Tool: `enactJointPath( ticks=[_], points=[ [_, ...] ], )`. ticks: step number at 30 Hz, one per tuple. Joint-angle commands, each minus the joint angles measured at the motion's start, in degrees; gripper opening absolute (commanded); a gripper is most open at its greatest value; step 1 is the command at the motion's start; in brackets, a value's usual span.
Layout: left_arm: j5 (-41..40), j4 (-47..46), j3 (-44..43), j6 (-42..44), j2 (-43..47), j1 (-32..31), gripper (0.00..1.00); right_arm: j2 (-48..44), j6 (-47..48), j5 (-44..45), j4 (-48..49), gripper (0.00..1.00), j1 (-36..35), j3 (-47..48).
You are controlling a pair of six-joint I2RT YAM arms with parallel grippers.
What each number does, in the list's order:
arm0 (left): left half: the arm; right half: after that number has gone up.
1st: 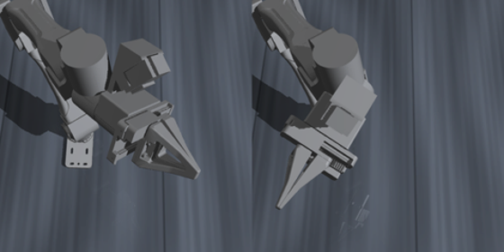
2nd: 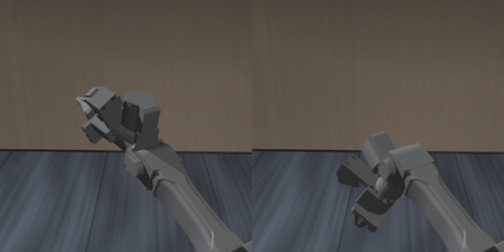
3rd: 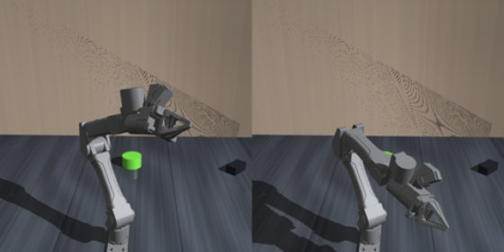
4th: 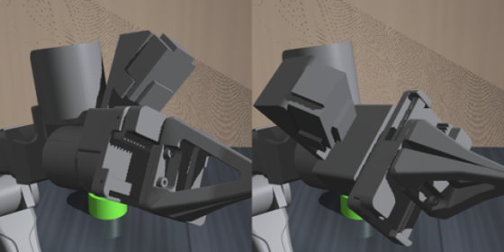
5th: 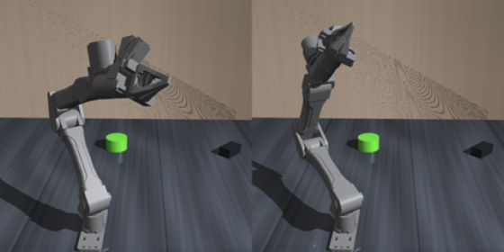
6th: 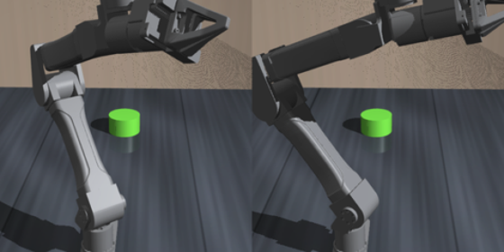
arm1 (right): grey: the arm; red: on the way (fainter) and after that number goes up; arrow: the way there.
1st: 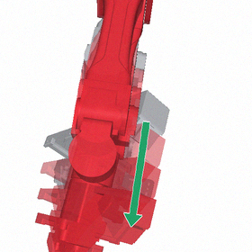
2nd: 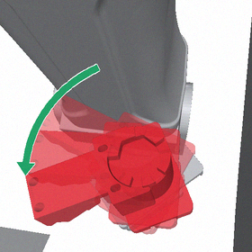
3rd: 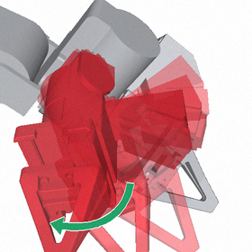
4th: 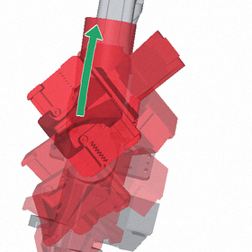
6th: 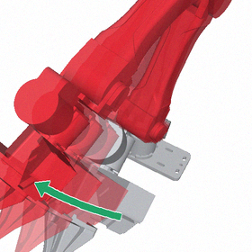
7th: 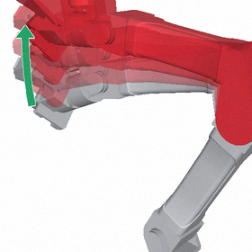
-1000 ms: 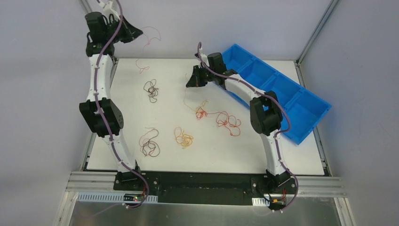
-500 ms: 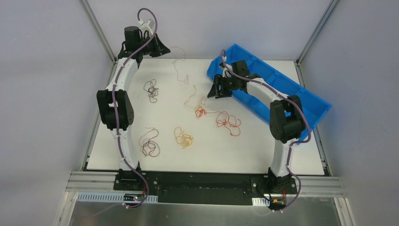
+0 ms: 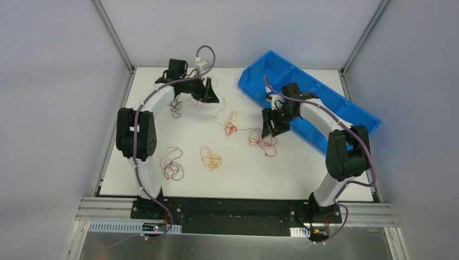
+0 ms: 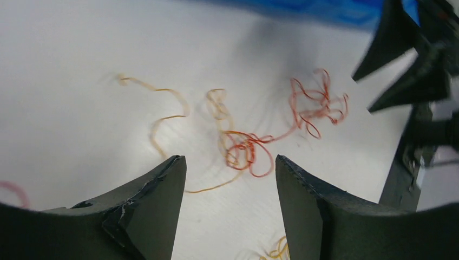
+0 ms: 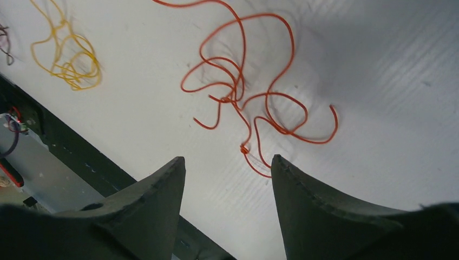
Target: Untangle the cables
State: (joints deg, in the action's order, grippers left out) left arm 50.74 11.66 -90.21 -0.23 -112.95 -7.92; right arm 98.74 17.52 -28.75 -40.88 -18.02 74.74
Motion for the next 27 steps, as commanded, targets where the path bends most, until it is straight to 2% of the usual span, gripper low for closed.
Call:
enactJointPath(
  ticks=[1, 5, 11, 16, 19, 21, 23, 24, 27],
  points=[
    [6.79, 3.55, 5.42, 19.77, 8.24, -8.68, 0.64, -1.83, 2.09, 5.57, -4.63, 0.62, 1.42, -2.53],
    [3.24, 4.25, 6.82, 29.62, 6.29, -15.34, 0.66, -2.81, 2.38, 7.53, -3.47, 0.61, 1.73, -6.37],
    [-1.39, 4.26, 6.12, 37.50, 0.36, -21.24, 0.69, -2.01, 3.74, 8.95, 1.13, 0.61, 1.77, -11.56],
    [-9.89, 3.74, 8.83, 43.22, -2.39, -25.55, 0.65, 0.60, 2.80, 10.04, 4.89, 0.58, 1.75, -12.68],
    [-14.35, 2.85, 8.68, 42.60, -4.01, -26.79, 0.54, 1.64, 2.75, 12.05, 6.45, 0.51, 1.71, -12.99],
    [-15.52, 2.95, 8.76, 42.51, -3.64, -27.22, 0.34, 1.49, 3.24, 13.68, 6.29, 0.34, 1.81, -13.31],
    [-15.47, 3.31, 9.13, 42.15, -1.73, -27.23, 0.07, -0.08, 4.11, 15.04, 5.31, 0.13, 2.17, -14.27],
    [-15.35, 3.86, 9.25, 41.75, -0.07, -27.23, 0.00, -1.17, 4.76, 15.52, 4.43, 0.03, 2.46, -15.18],
    [-13.62, 6.88, 9.03, 39.52, 7.30, -26.62, 0.00, -5.75, 6.69, 16.86, 1.95, 0.00, 4.01, -18.47]
  ],
)
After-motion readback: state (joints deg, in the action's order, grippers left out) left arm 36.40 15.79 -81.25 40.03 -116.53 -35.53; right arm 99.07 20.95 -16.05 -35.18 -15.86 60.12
